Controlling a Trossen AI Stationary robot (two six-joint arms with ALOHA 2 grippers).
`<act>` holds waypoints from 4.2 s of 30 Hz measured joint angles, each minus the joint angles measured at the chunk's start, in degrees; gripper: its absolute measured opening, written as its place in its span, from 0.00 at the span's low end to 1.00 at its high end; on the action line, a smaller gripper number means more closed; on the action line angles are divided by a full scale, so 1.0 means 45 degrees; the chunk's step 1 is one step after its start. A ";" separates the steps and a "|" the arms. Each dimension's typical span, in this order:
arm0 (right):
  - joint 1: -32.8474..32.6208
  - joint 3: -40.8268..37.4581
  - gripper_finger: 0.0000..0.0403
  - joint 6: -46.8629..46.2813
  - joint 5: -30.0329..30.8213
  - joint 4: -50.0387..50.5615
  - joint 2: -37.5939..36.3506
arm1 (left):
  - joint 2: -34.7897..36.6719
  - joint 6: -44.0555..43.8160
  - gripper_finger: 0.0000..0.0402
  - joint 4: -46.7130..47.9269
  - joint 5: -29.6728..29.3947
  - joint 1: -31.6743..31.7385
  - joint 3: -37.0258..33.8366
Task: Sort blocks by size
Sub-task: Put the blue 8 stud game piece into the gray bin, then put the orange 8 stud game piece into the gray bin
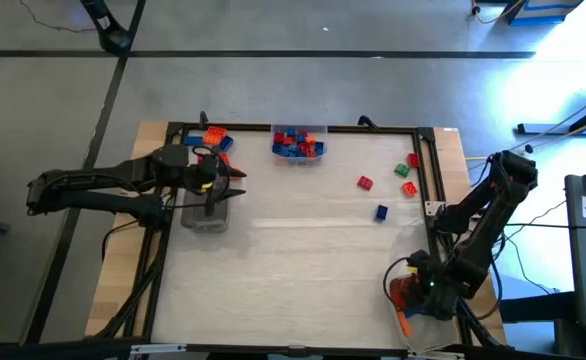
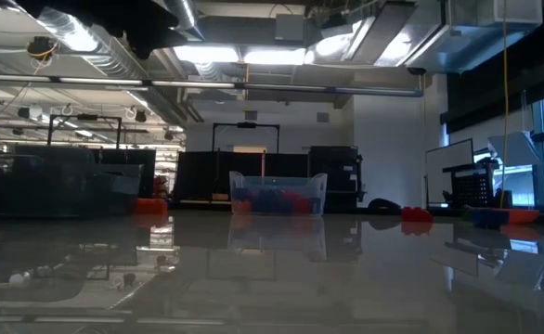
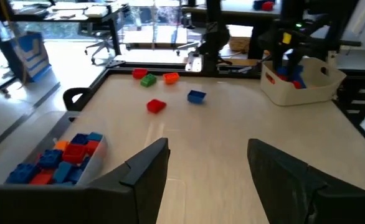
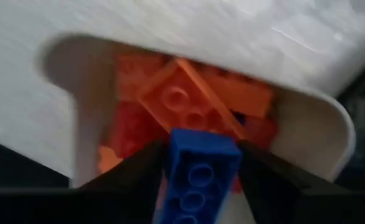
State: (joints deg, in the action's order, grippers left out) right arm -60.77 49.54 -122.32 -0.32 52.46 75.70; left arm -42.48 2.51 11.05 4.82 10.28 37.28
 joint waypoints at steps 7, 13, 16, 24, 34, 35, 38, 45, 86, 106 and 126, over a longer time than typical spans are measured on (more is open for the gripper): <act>0.0471 0.0169 0.66 -0.0143 -0.2462 0.0067 -0.0437 | -0.0056 -0.0252 0.51 0.0197 -0.0419 0.0005 0.0000; 0.1073 0.1438 0.69 0.0805 -0.1266 0.1403 -0.1363 | -0.0204 -0.0368 0.51 0.0036 -0.3144 0.0532 -0.0005; 0.1612 0.2173 0.69 0.2713 0.1335 0.2291 -0.1869 | -0.0617 -0.0477 0.51 0.0087 -0.4756 0.1122 -0.0005; 0.3556 0.2679 0.69 1.0525 0.9968 0.2353 -0.2369 | -0.3055 -0.0884 0.51 0.1133 -0.4736 0.3401 0.0030; 0.6652 0.2603 0.70 1.4447 1.2514 0.2329 -0.1800 | -0.7635 0.1340 0.51 0.5687 -0.3484 0.4289 0.3322; 0.6912 0.2603 0.70 1.4605 1.2514 0.2319 -0.1688 | -0.8076 0.1641 0.51 0.6000 -0.3488 0.4356 0.3606; 0.7434 0.2599 0.70 1.4915 1.2510 0.2301 -0.1293 | -0.9306 0.2484 0.51 0.6722 -0.3492 0.4533 0.4249; 0.7689 0.2589 0.70 1.5013 1.2509 0.2251 -0.0281 | -1.1273 0.3812 0.51 0.7188 -0.3445 0.4765 0.4517; 0.7679 0.2582 0.70 1.6982 1.4804 0.0676 0.1643 | -0.8506 0.2871 0.30 0.5303 -0.3127 0.2261 0.5323; 1.0645 -0.0764 0.70 2.5757 0.7250 -1.5593 0.2595 | -0.5965 0.1198 0.32 -0.6560 -0.0552 -0.2409 0.0115; 1.0928 -0.0843 0.70 2.7293 0.4528 -2.2841 0.4928 | -0.6350 -0.0017 0.32 -0.7895 -0.0837 -0.2817 0.0107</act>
State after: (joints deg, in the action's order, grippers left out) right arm -11.60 45.74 0.49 20.05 -50.33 97.87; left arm -71.05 2.43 -24.48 1.06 -2.39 37.76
